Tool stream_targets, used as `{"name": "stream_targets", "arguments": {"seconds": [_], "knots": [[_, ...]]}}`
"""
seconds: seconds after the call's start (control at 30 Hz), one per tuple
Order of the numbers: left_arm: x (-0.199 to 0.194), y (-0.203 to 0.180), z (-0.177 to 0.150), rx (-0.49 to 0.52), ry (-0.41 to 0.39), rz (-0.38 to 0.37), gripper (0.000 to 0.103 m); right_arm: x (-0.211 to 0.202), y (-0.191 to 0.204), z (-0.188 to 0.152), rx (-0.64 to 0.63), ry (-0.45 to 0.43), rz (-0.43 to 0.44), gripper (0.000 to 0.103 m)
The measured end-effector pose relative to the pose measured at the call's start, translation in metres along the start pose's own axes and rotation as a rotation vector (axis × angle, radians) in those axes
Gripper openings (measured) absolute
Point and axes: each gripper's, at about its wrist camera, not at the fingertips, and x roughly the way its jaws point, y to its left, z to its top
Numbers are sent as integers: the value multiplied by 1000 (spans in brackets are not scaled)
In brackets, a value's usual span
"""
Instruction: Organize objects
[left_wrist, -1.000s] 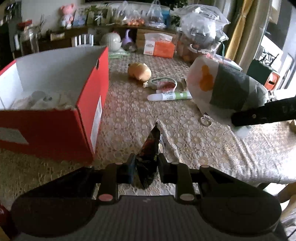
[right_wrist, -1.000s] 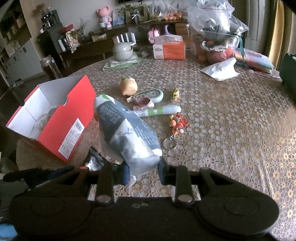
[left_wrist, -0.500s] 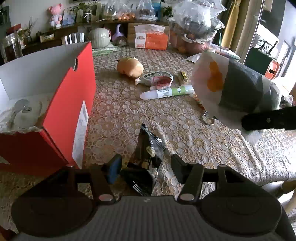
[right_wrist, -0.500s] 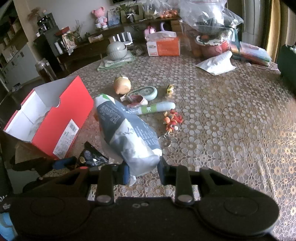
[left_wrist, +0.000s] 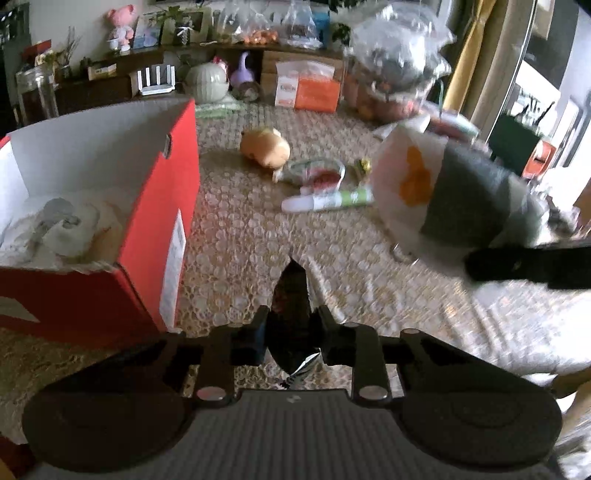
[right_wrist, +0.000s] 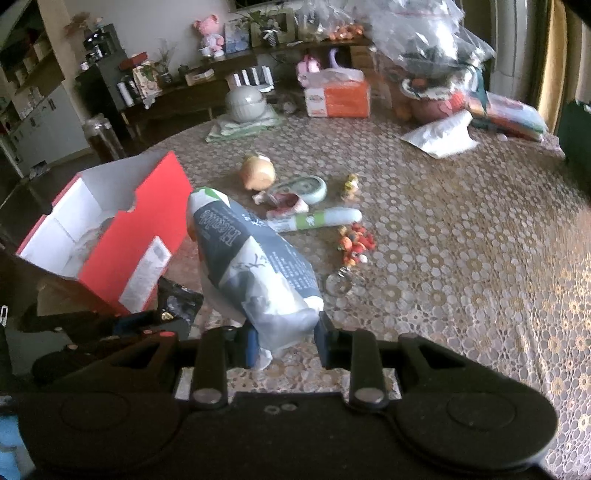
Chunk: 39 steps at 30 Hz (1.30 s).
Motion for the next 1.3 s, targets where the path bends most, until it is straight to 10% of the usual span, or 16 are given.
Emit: {"name": "stream_targets", "arguments": {"seconds": [0.27,0.47,0.53,0.6,0.63,1.3], "knots": [[-50,22,21,-37,-106,-46,23,-20,41,22,-74,-66,21,29],[-35,36,17,26,-33,-93,23,-18,55,34,-86,-92,13,29],[-33,35,10,44,-13,-121,34,-16,55,32,-85,-91,9,29],[-32,30,3,58,-1,-98,85,-13,51,29,-74,-79,4,29],[-33,29,0,54,-3,-86,87,-12,49,27,-69,-72,4,29],[38,7,-8,-421,163,295,82,-6,-12,6,-5,-50,40,29]]}}
